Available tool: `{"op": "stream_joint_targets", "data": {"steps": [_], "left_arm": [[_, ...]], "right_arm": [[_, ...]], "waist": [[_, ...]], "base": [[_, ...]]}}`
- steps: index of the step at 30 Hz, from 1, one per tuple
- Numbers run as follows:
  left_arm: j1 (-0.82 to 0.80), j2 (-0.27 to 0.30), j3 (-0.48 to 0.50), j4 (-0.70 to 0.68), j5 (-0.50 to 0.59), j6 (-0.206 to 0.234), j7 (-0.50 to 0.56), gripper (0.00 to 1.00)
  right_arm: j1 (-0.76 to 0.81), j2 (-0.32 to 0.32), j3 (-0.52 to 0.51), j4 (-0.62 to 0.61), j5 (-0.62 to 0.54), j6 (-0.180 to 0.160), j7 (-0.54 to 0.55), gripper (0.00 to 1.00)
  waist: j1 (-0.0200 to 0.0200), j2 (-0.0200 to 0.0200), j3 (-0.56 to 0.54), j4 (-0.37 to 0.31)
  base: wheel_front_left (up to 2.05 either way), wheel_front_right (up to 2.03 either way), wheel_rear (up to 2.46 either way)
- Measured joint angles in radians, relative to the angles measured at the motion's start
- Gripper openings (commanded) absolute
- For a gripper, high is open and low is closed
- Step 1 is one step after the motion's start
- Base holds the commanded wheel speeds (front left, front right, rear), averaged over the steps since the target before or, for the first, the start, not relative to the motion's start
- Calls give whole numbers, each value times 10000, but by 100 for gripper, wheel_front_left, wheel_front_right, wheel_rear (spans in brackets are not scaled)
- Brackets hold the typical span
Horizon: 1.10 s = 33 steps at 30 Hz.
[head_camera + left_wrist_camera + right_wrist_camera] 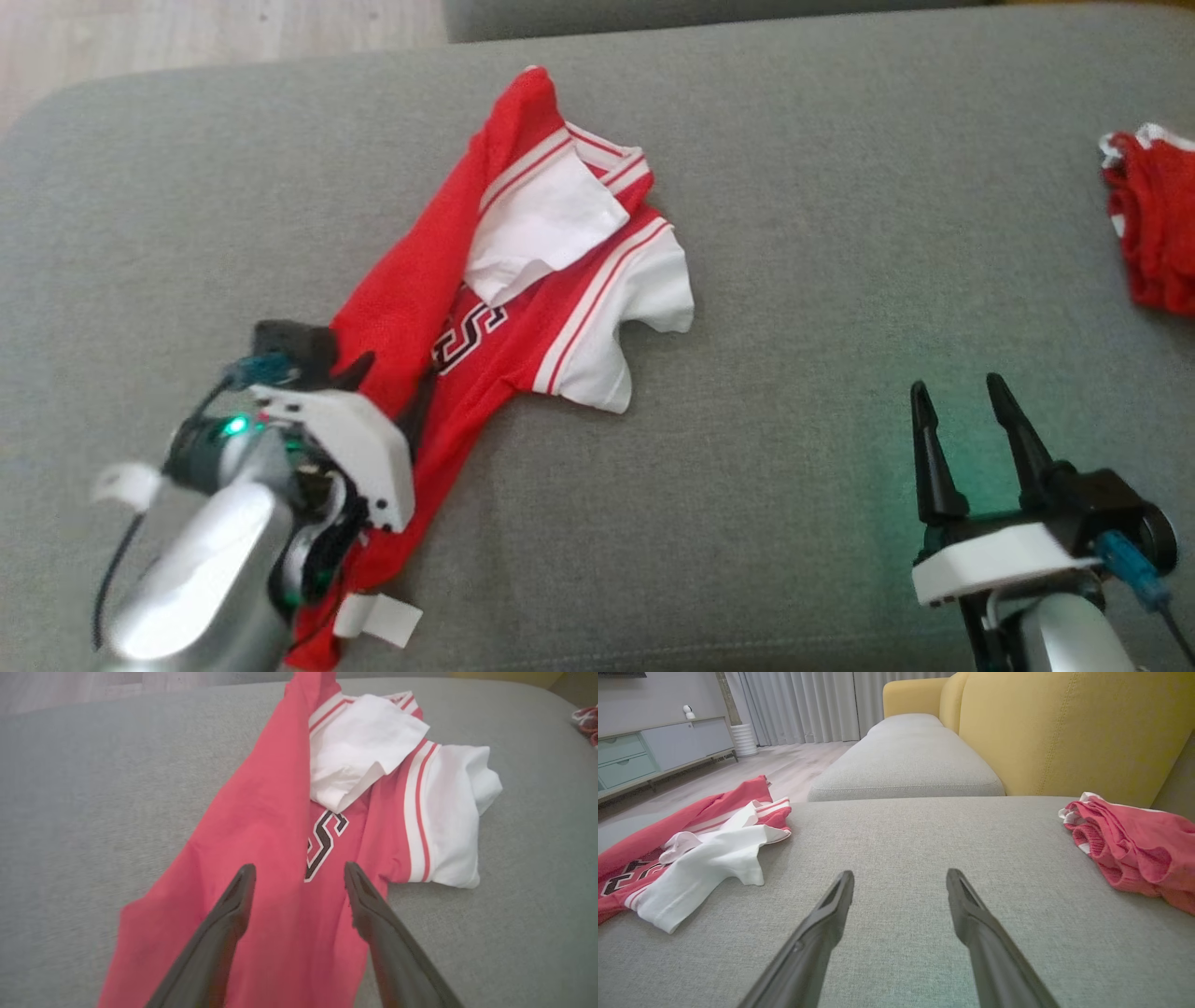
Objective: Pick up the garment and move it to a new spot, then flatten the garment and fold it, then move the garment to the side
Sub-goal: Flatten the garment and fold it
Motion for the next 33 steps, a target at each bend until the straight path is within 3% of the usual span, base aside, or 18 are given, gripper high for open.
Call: {"op": "stream_joint_targets", "data": {"steps": [5, 6, 7, 14, 22, 31, 32, 33], "left_arm": [[-975, -336, -520, 2132, 798, -69, -104, 100], [-1163, -326, -527, 2523, 918, -71, -161, 72], [-1536, -318, -535, 3139, 1099, -79, -382, 0], [-3124, -437, -458, 4661, 1164, -610, -1085, 0], [-5100, -514, -81, 6078, 1400, -880, -2978, 0], [-5863, -836, 23, 7432, 1398, -1402, -3883, 0], [-5929, -834, -98, 7651, 1459, -1407, -3881, 27], [-6001, -851, -155, 7889, 1509, -1450, -3862, 100]], "right_arm": [[-195, -2, 113, 35, 86, 0, 0, 100], [-196, -2, 132, 44, 86, 0, 0, 100], [-217, -2, 153, 52, 102, 0, 0, 100], [-621, -6, 209, 81, 132, 0, 0, 100], [-1001, -6, 403, 188, 230, 0, 0, 100], [-1143, 0, 541, 253, 322, 0, 0, 100], [-1187, 0, 541, 268, 330, 0, 0, 100], [-1196, 0, 539, 274, 336, 0, 0, 100]], "waist": [[0, 0, 272, -341], [0, 0, 323, -415], [0, 0, 424, -562], [0, 0, 740, -910], [1, 0, 971, -1315], [1, 0, 1109, -1699], [1, 0, 1118, -1741], [1, 0, 1126, -1777]], "base": [[0, 0, 0], [0, 0, 0], [0, 0, 0], [0, 0, 0], [0, 0, 0], [0, 0, 0], [0, 0, 0], [0, 0, 0]]}}
